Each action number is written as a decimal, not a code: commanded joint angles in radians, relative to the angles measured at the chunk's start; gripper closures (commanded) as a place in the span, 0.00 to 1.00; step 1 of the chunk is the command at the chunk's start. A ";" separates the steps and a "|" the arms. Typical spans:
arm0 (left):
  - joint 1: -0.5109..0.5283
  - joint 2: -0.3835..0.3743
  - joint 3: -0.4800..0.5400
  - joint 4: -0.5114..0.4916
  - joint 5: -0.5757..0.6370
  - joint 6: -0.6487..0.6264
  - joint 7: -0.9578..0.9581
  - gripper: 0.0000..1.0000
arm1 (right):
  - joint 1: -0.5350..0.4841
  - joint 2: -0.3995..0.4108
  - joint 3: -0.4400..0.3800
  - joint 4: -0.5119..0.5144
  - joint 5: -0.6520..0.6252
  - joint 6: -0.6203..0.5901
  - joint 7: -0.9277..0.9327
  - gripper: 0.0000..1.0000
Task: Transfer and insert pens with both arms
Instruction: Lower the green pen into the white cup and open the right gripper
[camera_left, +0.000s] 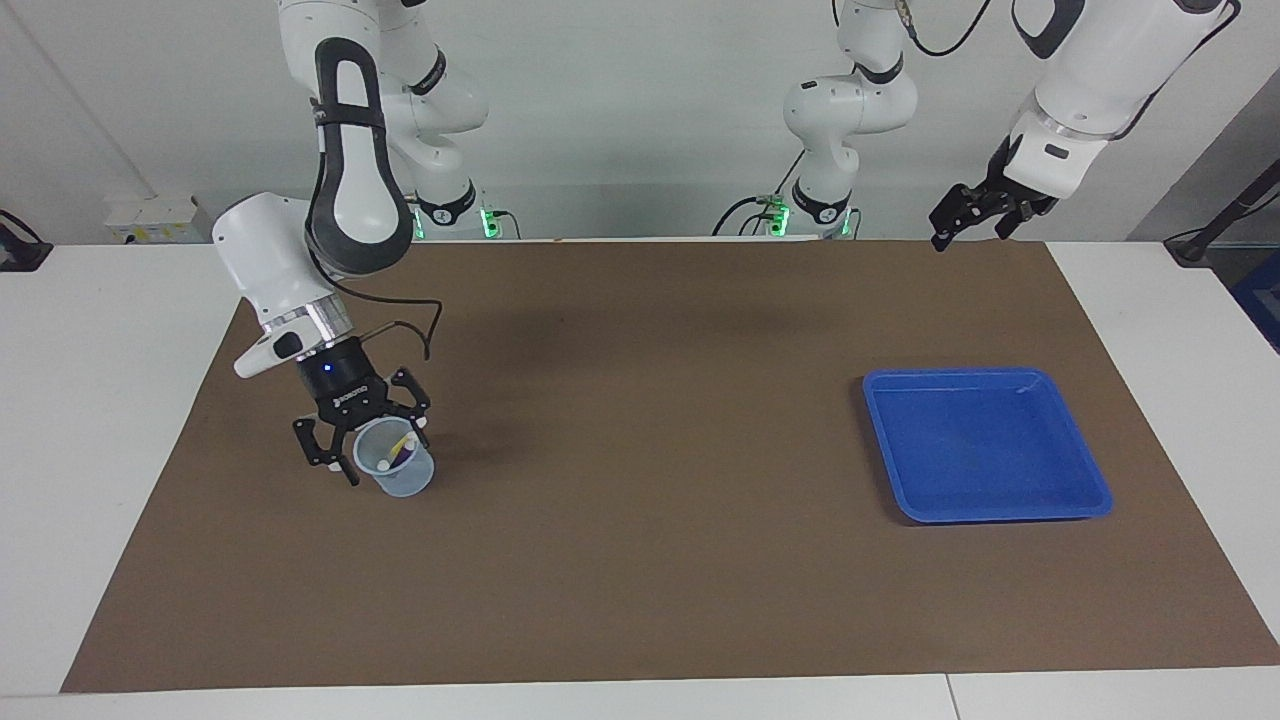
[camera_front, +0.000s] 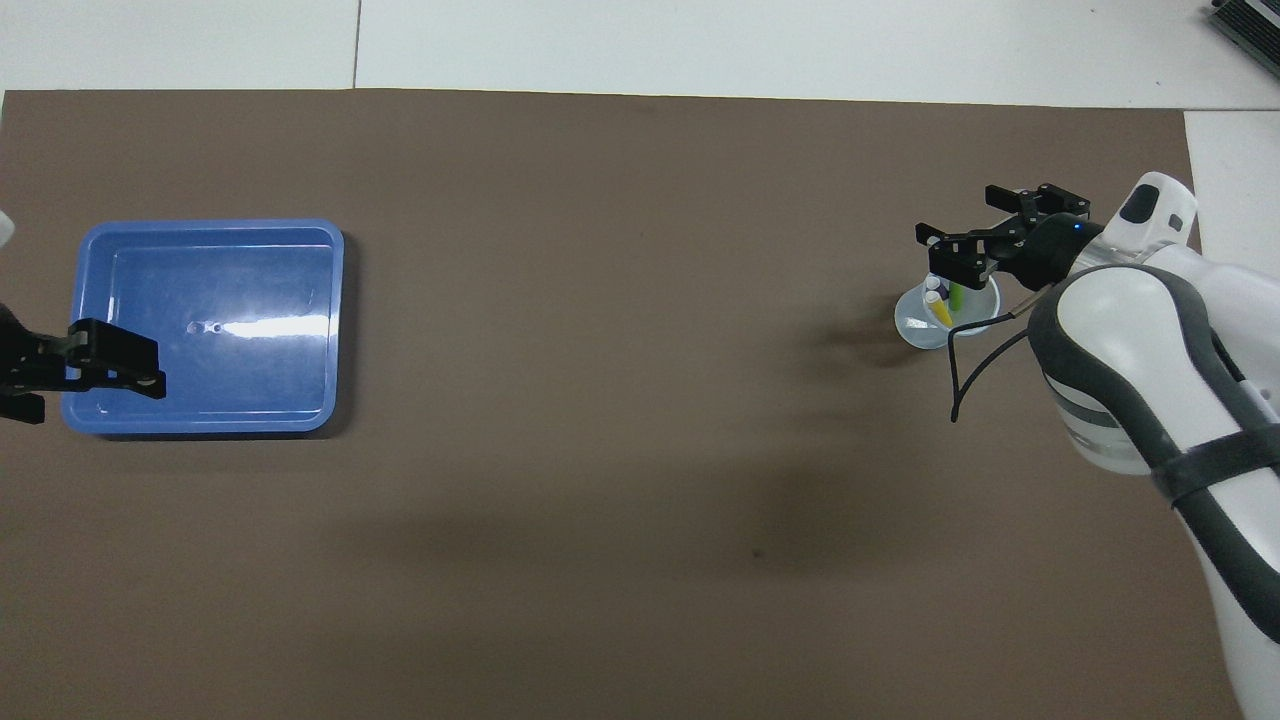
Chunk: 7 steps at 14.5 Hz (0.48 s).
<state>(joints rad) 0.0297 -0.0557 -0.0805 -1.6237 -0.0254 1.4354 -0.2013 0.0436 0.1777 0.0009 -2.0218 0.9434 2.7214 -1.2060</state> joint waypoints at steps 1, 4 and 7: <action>-0.014 0.040 0.013 0.096 0.001 -0.037 0.010 0.00 | -0.027 -0.030 -0.001 0.005 -0.159 -0.063 0.139 0.00; -0.013 0.034 -0.018 0.100 0.010 -0.049 0.006 0.00 | -0.031 -0.070 -0.013 0.041 -0.461 -0.188 0.412 0.00; -0.004 0.031 -0.025 0.100 -0.004 -0.030 0.011 0.00 | -0.039 -0.121 -0.010 0.110 -0.794 -0.416 0.774 0.00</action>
<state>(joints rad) 0.0293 -0.0287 -0.1108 -1.5423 -0.0259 1.4166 -0.2012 0.0151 0.0952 -0.0144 -1.9514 0.3018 2.4373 -0.6127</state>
